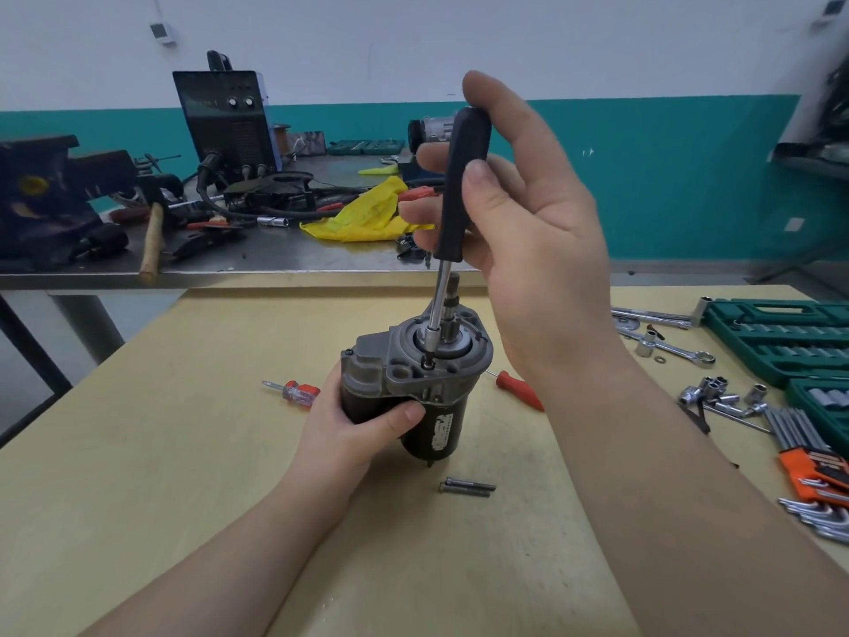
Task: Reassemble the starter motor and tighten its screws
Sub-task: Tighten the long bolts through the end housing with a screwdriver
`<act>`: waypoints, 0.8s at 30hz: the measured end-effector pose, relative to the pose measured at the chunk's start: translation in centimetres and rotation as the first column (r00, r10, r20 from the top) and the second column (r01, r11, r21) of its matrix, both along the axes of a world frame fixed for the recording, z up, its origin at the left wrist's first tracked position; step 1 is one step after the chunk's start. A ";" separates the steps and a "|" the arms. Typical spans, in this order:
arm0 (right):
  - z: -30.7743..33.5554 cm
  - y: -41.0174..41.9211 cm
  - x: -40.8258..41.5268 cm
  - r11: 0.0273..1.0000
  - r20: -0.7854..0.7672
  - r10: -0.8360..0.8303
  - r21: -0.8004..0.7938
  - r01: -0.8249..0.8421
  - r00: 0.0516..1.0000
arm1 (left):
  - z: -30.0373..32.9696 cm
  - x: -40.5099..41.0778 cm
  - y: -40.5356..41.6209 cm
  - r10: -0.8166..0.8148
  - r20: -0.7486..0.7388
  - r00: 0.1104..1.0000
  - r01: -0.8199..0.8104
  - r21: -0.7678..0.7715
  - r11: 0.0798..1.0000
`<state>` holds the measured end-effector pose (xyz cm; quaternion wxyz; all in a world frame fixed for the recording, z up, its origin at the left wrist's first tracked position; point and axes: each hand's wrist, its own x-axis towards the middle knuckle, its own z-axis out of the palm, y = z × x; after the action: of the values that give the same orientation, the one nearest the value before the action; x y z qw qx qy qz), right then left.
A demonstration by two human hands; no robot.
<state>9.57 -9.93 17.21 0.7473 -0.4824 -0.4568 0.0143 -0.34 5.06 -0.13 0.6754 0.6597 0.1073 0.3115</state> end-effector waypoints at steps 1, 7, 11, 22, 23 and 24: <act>0.0 0.0 0.0 1.000 0.006 0.011 -0.008 -0.011 1.000 | 0.0 0.0 0.0 -0.001 0.001 1.000 0.001 -0.005 1.000; 0.0 0.1 0.2 0.993 0.065 -0.121 0.014 0.120 0.991 | -0.2 0.1 0.1 -0.002 0.002 1.000 0.002 0.007 1.000; -0.1 0.2 0.2 0.999 -0.019 -0.041 0.030 0.041 0.999 | -0.2 0.2 0.2 0.001 0.001 1.000 -0.001 0.010 1.000; -0.1 0.3 0.1 0.999 -0.018 -0.042 0.034 0.043 0.999 | -0.1 0.1 0.1 -0.002 0.003 1.000 0.001 0.012 1.000; -0.1 0.3 0.1 1.000 -0.044 -0.011 0.027 0.013 0.999 | -0.1 0.1 0.1 -0.003 0.003 1.000 0.003 0.016 1.000; -0.1 0.2 0.1 1.000 -0.051 -0.001 0.016 0.002 0.999 | -0.1 0.1 0.1 -0.003 0.002 1.000 0.003 0.019 1.000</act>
<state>9.70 -9.71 17.11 0.7625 -0.4760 -0.4375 0.0223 -0.24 5.19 -0.19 0.6697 0.6659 0.1027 0.3122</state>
